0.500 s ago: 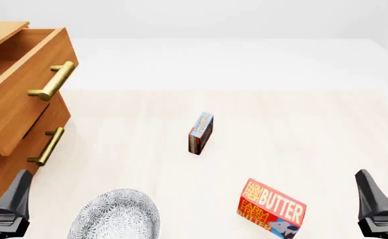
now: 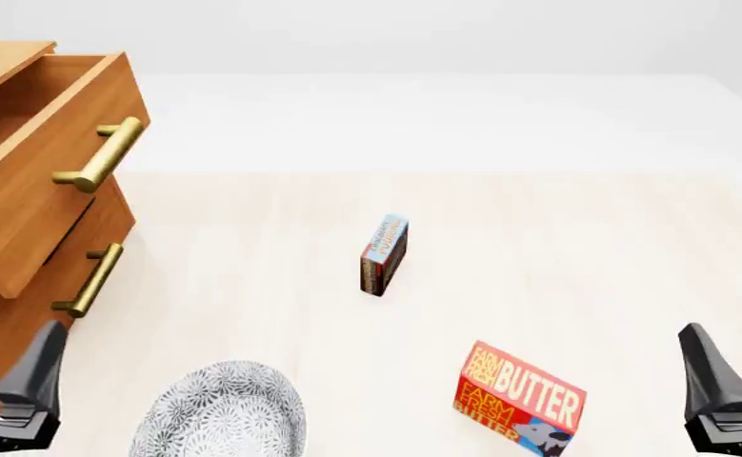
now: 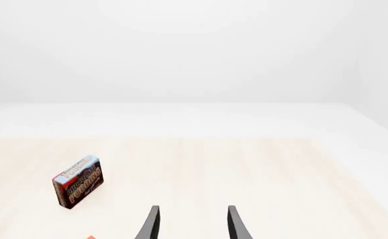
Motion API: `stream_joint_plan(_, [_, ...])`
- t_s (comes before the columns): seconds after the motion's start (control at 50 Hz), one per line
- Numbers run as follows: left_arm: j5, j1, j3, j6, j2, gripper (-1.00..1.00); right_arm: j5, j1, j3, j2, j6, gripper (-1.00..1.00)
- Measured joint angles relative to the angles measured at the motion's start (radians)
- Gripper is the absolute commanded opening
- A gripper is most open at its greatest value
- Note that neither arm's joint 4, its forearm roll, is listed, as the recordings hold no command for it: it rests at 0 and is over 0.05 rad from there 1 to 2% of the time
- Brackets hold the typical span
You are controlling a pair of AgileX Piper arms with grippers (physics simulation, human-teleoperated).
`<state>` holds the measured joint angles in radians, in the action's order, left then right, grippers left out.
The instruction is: Put the chocolate pudding in the top drawer of the cabinet and close it.
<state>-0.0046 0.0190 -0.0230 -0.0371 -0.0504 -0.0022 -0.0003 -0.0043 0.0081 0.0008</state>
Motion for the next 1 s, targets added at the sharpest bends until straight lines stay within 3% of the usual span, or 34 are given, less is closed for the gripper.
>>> stream_joint_plan(0.48, [0.151, 0.029, -0.278, -0.01, -0.092, 1.0, 0.0, 0.0, 0.0, 0.0, 0.0, 1.0])
stream_joint_plan(1.0, [0.322, 0.039, -0.643, -0.006, -0.313, 1.0, 0.003, -0.001, -0.001, -0.002, 0.0, 1.0])
